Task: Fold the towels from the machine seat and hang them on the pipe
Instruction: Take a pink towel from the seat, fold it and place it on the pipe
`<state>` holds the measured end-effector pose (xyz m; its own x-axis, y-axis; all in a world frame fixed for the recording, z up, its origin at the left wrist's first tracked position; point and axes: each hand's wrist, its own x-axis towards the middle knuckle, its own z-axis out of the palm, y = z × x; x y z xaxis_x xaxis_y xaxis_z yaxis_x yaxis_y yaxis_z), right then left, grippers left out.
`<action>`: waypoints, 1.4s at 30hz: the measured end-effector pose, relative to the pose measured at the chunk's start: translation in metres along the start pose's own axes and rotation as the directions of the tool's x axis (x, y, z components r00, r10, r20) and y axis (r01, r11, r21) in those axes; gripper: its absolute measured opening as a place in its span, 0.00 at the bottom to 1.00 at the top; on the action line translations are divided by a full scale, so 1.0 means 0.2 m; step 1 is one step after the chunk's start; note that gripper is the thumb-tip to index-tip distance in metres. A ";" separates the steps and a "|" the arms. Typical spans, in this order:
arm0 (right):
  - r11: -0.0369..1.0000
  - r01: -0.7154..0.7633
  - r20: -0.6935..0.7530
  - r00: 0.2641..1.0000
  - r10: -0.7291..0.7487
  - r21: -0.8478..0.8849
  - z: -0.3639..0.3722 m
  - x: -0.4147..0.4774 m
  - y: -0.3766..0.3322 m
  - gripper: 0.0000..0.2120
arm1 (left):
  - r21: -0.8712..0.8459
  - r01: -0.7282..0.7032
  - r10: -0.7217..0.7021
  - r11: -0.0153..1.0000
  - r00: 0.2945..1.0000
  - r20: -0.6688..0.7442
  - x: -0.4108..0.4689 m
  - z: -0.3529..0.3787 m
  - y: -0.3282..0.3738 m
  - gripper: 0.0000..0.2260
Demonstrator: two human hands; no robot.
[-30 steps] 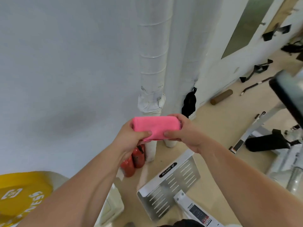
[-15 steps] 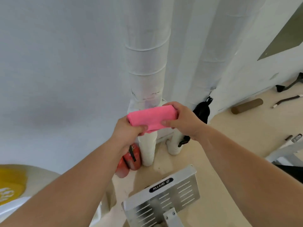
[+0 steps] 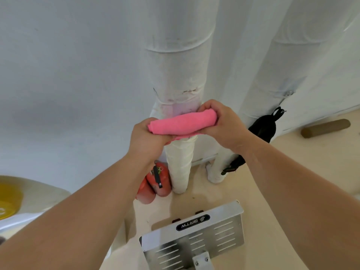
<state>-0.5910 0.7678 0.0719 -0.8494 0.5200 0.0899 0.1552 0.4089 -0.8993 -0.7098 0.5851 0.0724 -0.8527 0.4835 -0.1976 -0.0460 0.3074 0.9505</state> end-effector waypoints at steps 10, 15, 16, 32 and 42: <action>0.998 -0.064 0.014 0.998 0.064 0.024 0.04 -0.03 0.03 0.22 | 0.111 0.022 -0.015 0.994 0.998 -0.057 -0.07 0.04 -0.03 0.18; 0.991 -0.135 0.086 0.987 0.137 -0.021 0.02 -0.01 -0.03 0.23 | 0.269 -0.254 0.281 0.929 0.957 -0.068 -0.15 0.00 0.03 0.21; 0.990 -0.142 0.094 0.985 0.144 -0.028 0.02 -0.01 -0.03 0.23 | 0.292 -0.296 0.326 0.910 0.944 -0.059 -0.16 0.00 0.03 0.18; 0.999 0.001 -0.021 1.000 0.000 0.039 0.03 -0.05 0.07 0.09 | 0.403 -0.365 0.375 0.839 0.925 0.056 0.01 -0.01 0.00 0.10; 0.994 -0.053 -0.071 0.996 0.046 -0.094 0.06 -0.10 0.05 0.17 | 0.530 -0.330 0.363 0.781 0.931 0.044 -0.04 -0.02 0.04 0.11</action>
<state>-0.5775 0.7527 0.0565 -0.8035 0.5901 0.0785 0.2463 0.4496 -0.8586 -0.7053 0.5806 0.0818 -0.7875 0.5975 0.1511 0.5211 0.5147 0.6808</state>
